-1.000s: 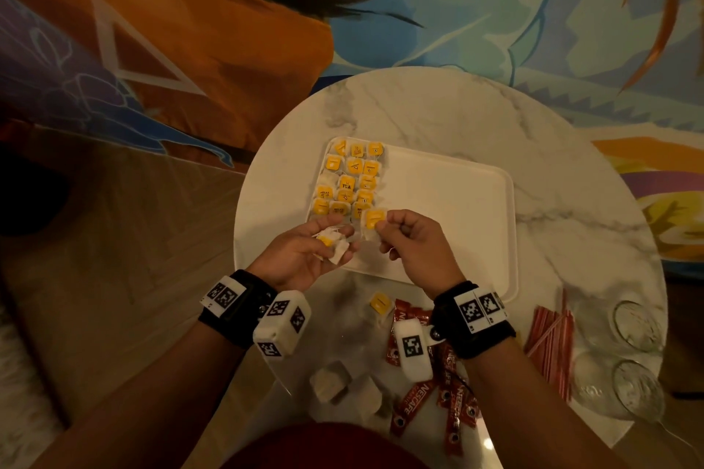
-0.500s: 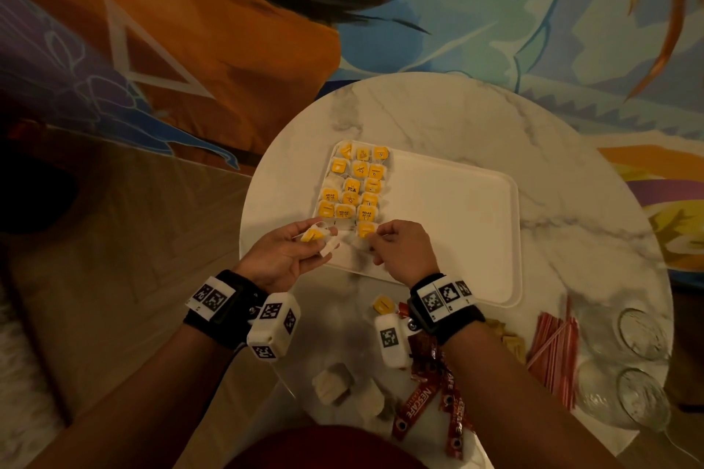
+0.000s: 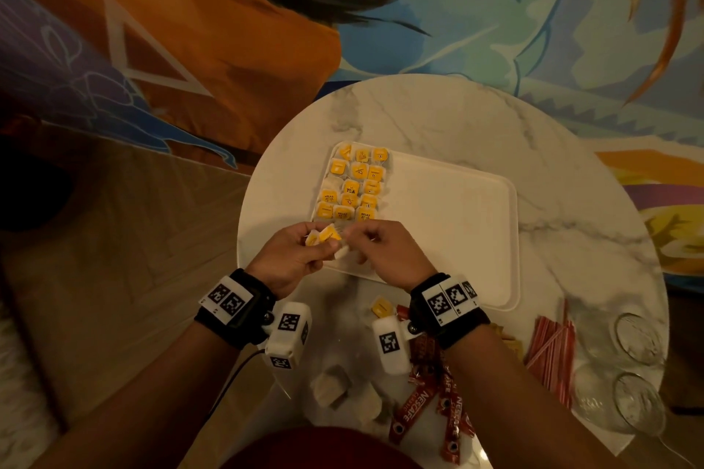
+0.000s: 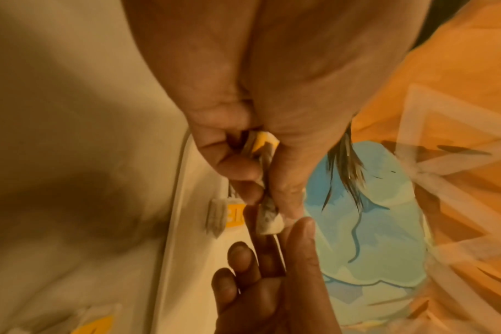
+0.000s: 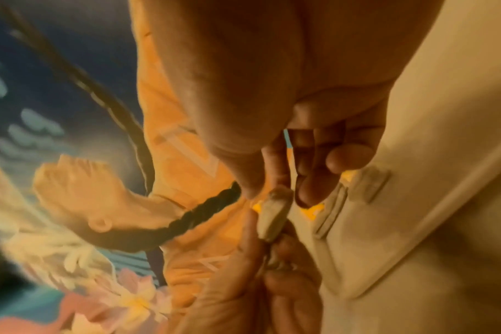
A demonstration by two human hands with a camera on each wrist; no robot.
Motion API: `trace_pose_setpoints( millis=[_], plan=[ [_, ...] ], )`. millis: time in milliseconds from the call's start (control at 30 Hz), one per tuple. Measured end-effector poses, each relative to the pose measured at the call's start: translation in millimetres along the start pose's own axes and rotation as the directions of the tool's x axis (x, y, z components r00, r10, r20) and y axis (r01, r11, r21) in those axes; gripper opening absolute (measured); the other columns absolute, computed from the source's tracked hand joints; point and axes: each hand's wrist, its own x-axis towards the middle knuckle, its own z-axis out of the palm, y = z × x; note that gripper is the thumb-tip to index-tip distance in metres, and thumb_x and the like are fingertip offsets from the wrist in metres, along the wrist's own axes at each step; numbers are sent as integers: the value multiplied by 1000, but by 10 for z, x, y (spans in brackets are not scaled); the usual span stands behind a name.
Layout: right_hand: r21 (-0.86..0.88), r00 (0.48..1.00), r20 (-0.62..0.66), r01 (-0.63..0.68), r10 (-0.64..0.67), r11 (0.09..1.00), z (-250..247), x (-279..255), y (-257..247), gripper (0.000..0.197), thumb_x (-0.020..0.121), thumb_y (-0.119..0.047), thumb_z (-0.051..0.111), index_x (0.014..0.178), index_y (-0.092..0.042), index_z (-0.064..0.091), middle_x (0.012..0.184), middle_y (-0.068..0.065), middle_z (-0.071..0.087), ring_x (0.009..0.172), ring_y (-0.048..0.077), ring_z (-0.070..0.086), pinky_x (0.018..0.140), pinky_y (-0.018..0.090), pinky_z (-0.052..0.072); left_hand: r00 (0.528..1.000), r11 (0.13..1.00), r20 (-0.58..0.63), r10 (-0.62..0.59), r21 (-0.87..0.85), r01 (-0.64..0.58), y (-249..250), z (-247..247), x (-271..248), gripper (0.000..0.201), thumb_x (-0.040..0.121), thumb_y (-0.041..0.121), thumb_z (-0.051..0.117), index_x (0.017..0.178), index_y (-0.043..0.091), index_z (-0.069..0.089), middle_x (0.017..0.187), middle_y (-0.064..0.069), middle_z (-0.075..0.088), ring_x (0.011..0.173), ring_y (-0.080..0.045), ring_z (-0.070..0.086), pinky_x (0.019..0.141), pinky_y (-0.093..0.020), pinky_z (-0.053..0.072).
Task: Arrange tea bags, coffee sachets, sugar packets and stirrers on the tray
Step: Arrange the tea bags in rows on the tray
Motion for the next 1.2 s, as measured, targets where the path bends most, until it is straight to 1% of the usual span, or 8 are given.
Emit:
trace_pose_setpoints(
  millis=[100, 300, 500, 600, 767, 967, 1067, 1200],
  plan=[
    [70, 998, 58, 9, -13, 998, 17, -43, 0, 8, 95, -12, 67, 99, -15, 74, 72, -9, 69, 58, -1, 59, 57, 14, 47, 999, 999, 9, 34, 42, -34, 13, 17, 16, 19, 88, 1, 70, 103, 13, 67, 78, 0, 69, 69, -10, 63, 60, -21, 44],
    [-96, 984, -174, -63, 46, 993, 65, 91, 220, 10, 83, -28, 77, 74, -27, 73, 74, -8, 71, 72, 10, 66, 77, 38, 57, 996, 997, -47, 71, 34, -70, 62, 10, 52, 22, 94, 3, 64, 117, 6, 65, 92, -9, 72, 82, -17, 67, 69, -23, 54],
    [-342, 977, -211, -93, 20, 935, 140, 295, 236, 26, 88, -31, 69, 69, -15, 76, 66, 2, 71, 68, 22, 67, 69, 40, 56, 989, 997, -143, 27, -70, -38, 158, -119, 78, 28, 97, -7, 50, 120, 2, 63, 111, -20, 74, 102, -34, 73, 87, -37, 58],
    [-450, 976, -199, -169, 86, 877, 208, 398, 255, 30, 87, -36, 66, 62, -21, 71, 70, 0, 72, 72, 21, 68, 65, 34, 56, 986, 999, -162, 33, -32, -39, 158, -158, 46, 24, 99, -2, 50, 113, 9, 66, 110, -15, 75, 98, -28, 73, 85, -33, 58],
    [-625, 973, -202, -219, 115, 750, 222, 471, 223, 30, 88, -49, 63, 89, -20, 69, 95, 2, 71, 90, 26, 67, 71, 35, 53, 973, 997, -222, 70, 34, -64, 139, -153, 28, 20, 96, 2, 60, 99, 18, 73, 93, -4, 74, 85, -16, 67, 75, -24, 51],
    [-89, 994, -99, -61, 52, 994, 207, 308, -15, 17, 90, -43, 70, 83, -28, 74, 80, -3, 74, 77, 18, 69, 71, 33, 56, 980, 997, -184, 81, 30, -76, 187, -107, -3, 15, 91, -3, 65, 95, 8, 75, 90, -8, 74, 87, -20, 67, 78, -28, 55],
    [52, 1000, 9, -19, 19, 998, 228, 229, -45, 14, 92, -27, 72, 87, -15, 76, 76, 11, 72, 63, 19, 65, 60, 31, 55, 989, 998, -131, 63, -7, -65, 246, -68, -8, 20, 93, -6, 57, 105, 1, 72, 98, -14, 73, 91, -23, 68, 85, -33, 55],
    [156, 997, 56, -54, 45, 986, 183, 168, -26, 6, 91, -11, 71, 89, -16, 74, 69, -2, 69, 57, 3, 59, 56, 17, 48, 980, 995, -175, 90, -24, -96, 302, -50, 10, 19, 92, -7, 60, 102, 6, 71, 86, -9, 71, 81, -19, 65, 70, -24, 56]
  ],
)
